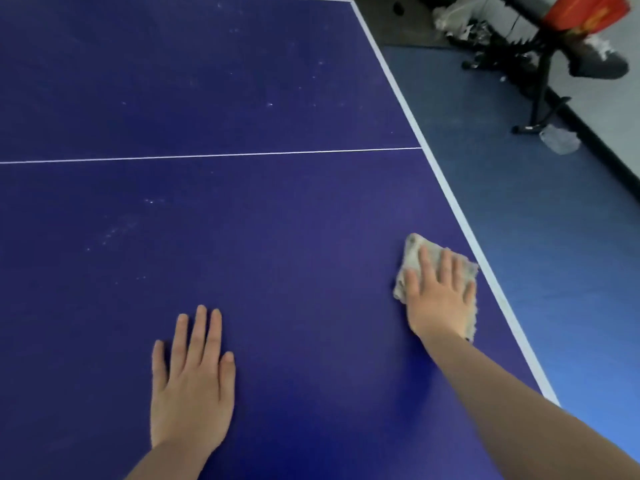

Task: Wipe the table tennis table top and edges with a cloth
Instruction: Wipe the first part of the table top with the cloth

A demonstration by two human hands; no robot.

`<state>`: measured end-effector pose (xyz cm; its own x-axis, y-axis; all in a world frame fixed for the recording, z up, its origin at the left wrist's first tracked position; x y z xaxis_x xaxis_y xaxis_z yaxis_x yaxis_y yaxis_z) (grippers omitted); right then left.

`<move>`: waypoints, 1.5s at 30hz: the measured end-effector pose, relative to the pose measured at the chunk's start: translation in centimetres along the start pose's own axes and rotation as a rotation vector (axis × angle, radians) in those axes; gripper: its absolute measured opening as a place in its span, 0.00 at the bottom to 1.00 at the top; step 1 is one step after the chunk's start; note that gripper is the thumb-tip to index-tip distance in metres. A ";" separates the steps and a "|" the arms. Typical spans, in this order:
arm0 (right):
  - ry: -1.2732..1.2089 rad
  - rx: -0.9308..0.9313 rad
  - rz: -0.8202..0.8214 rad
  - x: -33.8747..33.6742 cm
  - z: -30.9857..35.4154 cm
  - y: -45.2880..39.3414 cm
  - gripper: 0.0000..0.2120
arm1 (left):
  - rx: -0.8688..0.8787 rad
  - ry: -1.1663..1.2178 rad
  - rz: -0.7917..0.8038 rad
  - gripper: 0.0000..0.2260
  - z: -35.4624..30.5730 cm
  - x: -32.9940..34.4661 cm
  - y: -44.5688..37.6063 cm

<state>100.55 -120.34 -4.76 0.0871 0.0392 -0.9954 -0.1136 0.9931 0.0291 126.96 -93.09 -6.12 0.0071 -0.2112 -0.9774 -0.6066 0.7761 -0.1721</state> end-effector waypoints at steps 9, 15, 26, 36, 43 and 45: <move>-0.025 -0.657 -0.034 0.8 4.3 6.3 0.28 | 0.023 0.018 0.028 0.25 -11.5 2.3 -3.1; -0.011 0.049 -0.043 -0.6 -8.5 -3.9 0.27 | 0.038 0.004 0.031 0.28 -11.6 2.7 -2.9; 0.023 -0.753 -0.017 1.7 7.5 1.8 0.29 | -0.278 0.182 0.026 0.26 -9.6 1.0 -2.7; -0.193 -1.124 -0.014 2.7 17.1 19.0 0.26 | -0.623 0.040 -0.029 0.26 11.4 -3.9 6.6; -0.073 -0.919 -0.072 4.6 23.5 13.8 0.28 | -0.608 0.037 -0.022 0.26 12.5 -3.9 6.8; -0.087 -0.784 -0.134 4.0 22.2 14.6 0.28 | -0.606 0.020 -0.019 0.27 12.7 -3.9 6.8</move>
<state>121.17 -103.23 -6.27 0.2226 -0.0340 -0.9743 -0.7565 0.6244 -0.1946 132.90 -79.43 -4.99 0.0108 -0.2371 -0.9714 -0.9512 0.2971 -0.0831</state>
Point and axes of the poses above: each hand's wrist, its own y-axis away from the middle knuckle, its own x-axis out of the palm, z = x × y, the point moved 6 cm from there along -y, towards the middle knuckle, and after that the axes turned 11 degrees about -z, right-handed, at the moved point
